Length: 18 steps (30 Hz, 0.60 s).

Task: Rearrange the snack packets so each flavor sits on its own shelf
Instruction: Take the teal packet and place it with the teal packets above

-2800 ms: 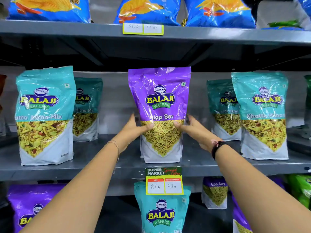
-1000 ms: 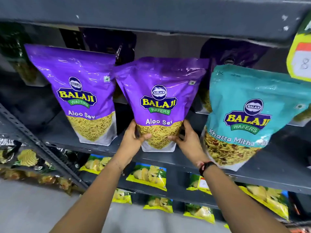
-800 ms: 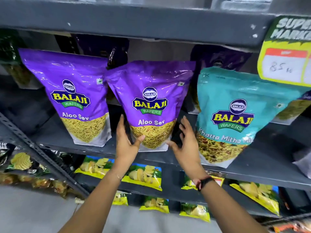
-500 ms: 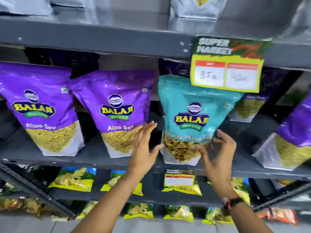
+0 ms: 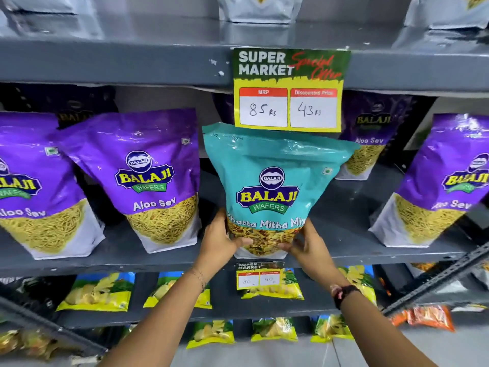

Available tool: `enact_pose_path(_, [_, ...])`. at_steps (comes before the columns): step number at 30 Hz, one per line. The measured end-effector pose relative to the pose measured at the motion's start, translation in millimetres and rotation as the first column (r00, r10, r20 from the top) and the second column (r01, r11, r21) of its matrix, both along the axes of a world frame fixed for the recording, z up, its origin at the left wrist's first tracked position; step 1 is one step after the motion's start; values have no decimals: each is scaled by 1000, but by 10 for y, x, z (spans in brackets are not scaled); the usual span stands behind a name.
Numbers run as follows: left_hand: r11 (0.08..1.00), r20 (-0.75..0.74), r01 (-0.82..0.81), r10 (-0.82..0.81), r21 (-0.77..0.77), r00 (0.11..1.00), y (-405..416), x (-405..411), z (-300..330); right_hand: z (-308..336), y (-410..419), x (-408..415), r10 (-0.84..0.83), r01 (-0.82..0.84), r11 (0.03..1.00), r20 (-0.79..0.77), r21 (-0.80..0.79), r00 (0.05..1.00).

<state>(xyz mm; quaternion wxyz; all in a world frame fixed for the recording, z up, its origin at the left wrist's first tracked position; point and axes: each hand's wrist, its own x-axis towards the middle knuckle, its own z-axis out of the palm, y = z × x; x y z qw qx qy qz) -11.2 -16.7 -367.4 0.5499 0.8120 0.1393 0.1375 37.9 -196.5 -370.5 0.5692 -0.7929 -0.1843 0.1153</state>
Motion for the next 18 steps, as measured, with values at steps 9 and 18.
enact_pose_path(9, [994, 209, 83, -96, 71, 973, -76, -600, 878, 800, -345, -631, -53, 28, 996, 288, 90, 956])
enact_pose_path(18, [980, 491, 80, -161, 182, 856, -77, -872, 2255, 2141, -385, -868, -82, -62, 967, 530, 248, 844])
